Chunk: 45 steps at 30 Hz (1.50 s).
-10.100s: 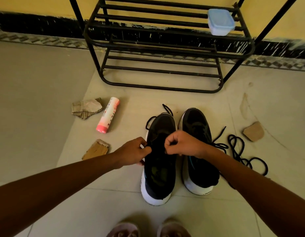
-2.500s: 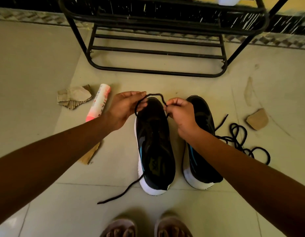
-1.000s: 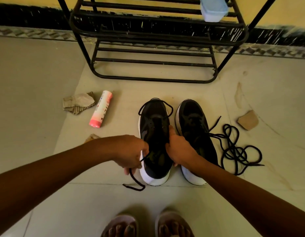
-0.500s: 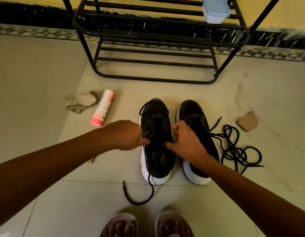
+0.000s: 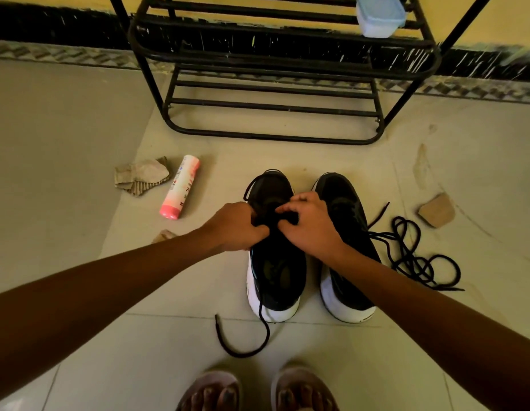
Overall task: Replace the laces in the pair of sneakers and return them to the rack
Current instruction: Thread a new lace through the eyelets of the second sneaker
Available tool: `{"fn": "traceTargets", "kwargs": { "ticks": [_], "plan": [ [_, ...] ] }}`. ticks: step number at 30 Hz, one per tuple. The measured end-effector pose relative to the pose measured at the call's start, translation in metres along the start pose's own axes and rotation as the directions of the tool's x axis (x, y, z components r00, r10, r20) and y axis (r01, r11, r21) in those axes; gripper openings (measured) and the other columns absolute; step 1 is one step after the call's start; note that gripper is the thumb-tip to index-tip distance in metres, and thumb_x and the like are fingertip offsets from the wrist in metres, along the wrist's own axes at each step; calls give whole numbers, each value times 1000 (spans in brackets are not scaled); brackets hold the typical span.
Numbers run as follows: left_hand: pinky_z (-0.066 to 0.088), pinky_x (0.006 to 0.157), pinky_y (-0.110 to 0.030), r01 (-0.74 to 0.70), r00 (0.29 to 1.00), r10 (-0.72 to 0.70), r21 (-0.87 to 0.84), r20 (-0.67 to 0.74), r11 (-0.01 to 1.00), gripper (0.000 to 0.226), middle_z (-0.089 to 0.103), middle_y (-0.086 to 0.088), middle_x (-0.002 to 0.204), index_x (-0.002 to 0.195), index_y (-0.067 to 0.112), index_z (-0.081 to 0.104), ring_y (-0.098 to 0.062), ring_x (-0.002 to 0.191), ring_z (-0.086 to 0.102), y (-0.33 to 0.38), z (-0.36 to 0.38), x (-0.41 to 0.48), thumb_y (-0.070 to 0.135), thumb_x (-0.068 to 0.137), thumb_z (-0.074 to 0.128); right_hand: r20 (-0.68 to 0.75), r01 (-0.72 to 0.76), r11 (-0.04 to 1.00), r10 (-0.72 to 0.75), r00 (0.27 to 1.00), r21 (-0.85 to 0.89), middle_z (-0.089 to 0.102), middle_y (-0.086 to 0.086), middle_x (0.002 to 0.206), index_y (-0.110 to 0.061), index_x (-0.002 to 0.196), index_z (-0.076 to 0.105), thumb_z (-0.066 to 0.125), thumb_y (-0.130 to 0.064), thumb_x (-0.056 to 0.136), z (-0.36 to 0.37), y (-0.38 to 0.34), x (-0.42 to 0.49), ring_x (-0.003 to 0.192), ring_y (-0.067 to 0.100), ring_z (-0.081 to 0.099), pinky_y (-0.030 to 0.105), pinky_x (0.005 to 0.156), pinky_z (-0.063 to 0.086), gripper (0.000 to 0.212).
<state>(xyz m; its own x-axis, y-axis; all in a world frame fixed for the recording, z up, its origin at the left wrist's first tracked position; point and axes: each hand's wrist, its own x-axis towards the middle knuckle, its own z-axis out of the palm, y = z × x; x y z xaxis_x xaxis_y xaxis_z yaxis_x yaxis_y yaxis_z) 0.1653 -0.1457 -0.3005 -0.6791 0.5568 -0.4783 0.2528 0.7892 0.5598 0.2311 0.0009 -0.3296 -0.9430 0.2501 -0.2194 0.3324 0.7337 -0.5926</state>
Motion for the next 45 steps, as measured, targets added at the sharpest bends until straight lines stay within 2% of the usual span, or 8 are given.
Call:
{"fn": "traceTargets", "kwargs": {
  "ticks": [9,18,22,26,34,38,41,45],
  "plan": [
    [51,71,-35,23,999,-23,-12,-44,1000,26,69,-16,77,82,-2,65,-27,77,65,-5,4,2,23,84,55,-55,118,944,-141,988,-308,41,8,118,-12,107,65,61,-22,87,13,-15,22,111,25,41,30,93,41,22],
    [53,84,-39,109,985,-125,-139,-116,984,23,70,-16,77,95,3,64,-27,82,68,-8,10,8,23,86,58,267,82,995,-95,959,60,40,-3,100,-13,87,72,74,-14,77,-17,-13,9,103,14,44,18,87,33,10],
    [52,77,-29,122,986,-139,-169,-93,978,16,66,-8,67,93,8,61,-23,77,70,-6,11,9,21,90,53,394,118,987,-151,906,109,41,-14,91,-20,78,68,79,-16,73,-28,-13,-13,86,-3,42,9,78,35,13],
    [53,71,-24,141,985,-161,-241,-62,960,11,71,-13,81,94,10,59,-20,65,69,-8,10,9,20,91,54,497,141,985,-172,850,100,49,-7,96,-22,76,68,79,-16,73,-37,-8,-22,91,2,48,19,82,42,13],
    [53,61,-19,190,979,-204,-332,-7,924,13,68,-9,91,101,13,56,-16,56,66,-8,8,8,21,92,56,683,135,976,-217,697,173,54,-13,86,-31,72,66,78,-14,74,-52,-6,-27,82,-7,52,9,74,41,21],
    [55,66,-22,209,974,-226,-376,-1,903,19,70,-7,91,101,14,57,-17,61,70,-12,7,8,27,88,62,534,118,964,-231,813,238,62,-14,75,-27,81,70,75,-22,78,-45,-5,-32,70,-5,56,8,67,42,7],
    [58,68,-29,203,973,-229,-408,-15,890,27,69,-6,92,104,16,53,-21,64,70,-12,9,5,30,85,65,218,51,968,-106,970,245,58,-14,74,-20,94,69,73,-26,80,-34,3,-26,66,-3,52,12,65,39,16],
    [53,76,-34,-17,971,-13,-124,-238,992,39,60,-1,106,120,24,45,-24,83,65,-7,15,2,29,85,62,53,-23,992,17,998,124,53,-4,97,-14,120,56,74,-30,79,-22,4,-15,83,6,52,12,67,39,47]
  ]
}}
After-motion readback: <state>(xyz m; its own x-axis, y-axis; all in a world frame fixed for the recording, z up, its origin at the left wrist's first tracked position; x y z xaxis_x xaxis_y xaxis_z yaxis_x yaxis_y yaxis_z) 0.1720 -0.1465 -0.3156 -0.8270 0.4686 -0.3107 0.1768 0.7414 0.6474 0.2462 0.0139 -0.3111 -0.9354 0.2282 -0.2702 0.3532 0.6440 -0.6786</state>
